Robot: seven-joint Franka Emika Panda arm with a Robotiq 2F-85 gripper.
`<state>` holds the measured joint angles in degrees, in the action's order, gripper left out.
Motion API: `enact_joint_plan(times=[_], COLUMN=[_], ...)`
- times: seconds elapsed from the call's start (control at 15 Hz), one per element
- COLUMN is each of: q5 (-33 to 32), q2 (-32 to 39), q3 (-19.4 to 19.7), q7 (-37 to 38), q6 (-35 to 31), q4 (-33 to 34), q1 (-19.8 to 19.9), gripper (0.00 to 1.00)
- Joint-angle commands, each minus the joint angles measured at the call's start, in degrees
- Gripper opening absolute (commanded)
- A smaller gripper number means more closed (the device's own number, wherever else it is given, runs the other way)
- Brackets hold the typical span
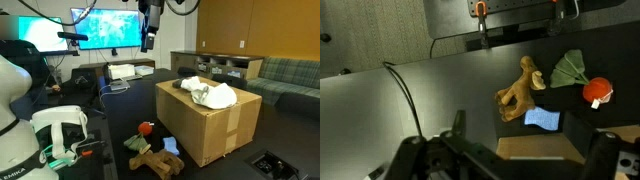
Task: Put the objects on the surface on the box and the objects on the box on the counter top
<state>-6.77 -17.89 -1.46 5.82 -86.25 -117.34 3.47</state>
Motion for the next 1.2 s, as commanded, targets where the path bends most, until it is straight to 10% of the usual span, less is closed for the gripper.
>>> enact_joint_plan(times=[0.0,1.13], q5=[-0.1,5.5], q2=[0.0,31.4], q3=[0.6,2.5], q7=[0.2,-7.8], q6=[0.1,-28.2], q4=[0.2,16.8], q1=[-0.7,0.0], gripper=[1.0,1.0])
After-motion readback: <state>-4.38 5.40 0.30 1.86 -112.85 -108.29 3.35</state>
